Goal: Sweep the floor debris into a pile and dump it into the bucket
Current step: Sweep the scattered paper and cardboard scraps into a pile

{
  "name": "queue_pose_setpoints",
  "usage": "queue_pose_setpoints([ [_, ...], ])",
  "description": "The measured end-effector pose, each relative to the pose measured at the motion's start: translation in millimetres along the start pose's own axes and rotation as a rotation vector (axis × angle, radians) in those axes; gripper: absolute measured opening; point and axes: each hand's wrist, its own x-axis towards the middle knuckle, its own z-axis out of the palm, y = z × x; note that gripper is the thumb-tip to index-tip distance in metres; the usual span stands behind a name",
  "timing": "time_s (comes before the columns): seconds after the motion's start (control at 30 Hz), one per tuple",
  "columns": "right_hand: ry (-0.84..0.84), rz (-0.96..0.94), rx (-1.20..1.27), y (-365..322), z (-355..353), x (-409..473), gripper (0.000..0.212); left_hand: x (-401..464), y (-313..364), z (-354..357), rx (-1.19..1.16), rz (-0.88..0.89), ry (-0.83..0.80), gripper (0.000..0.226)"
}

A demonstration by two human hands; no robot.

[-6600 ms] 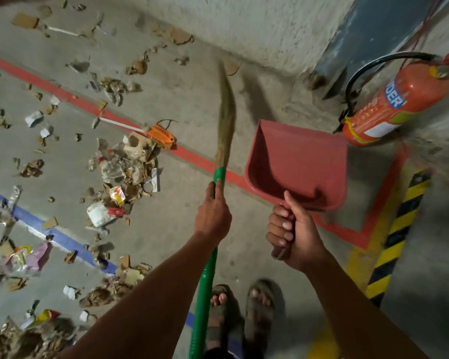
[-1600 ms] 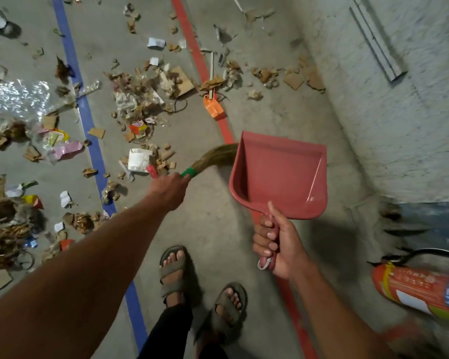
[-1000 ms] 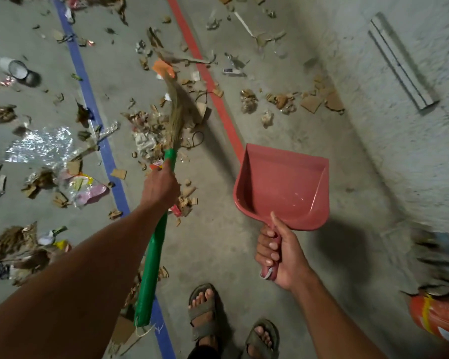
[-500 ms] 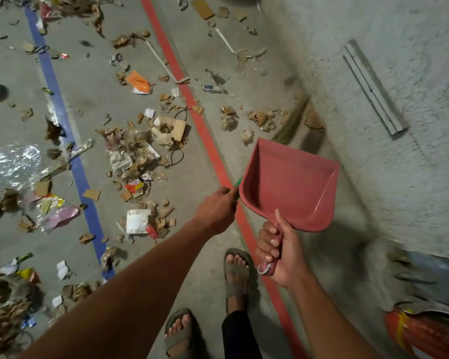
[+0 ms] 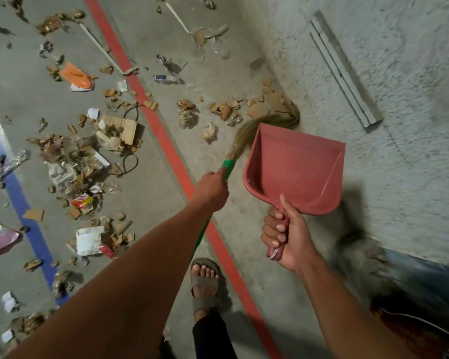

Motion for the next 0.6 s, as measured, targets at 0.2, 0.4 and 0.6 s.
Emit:
queue_pose_setpoints([
  [0.2,-0.018,0.036,0.059,-2,6,2,0.046,-43,-18,-9,-0.166,-0.197,0.172,0.048],
  [0.4,-0.047,0.036,0.076,-5,12,-7,0.046,-78,-11,-7,-0.183,-0.081,0.213,0.05],
  [0.6,-0.006,-0.037,0.091,-16,-4,-16,0.048,-53,23,17,-0.023,0.21,-0.027,0.052],
])
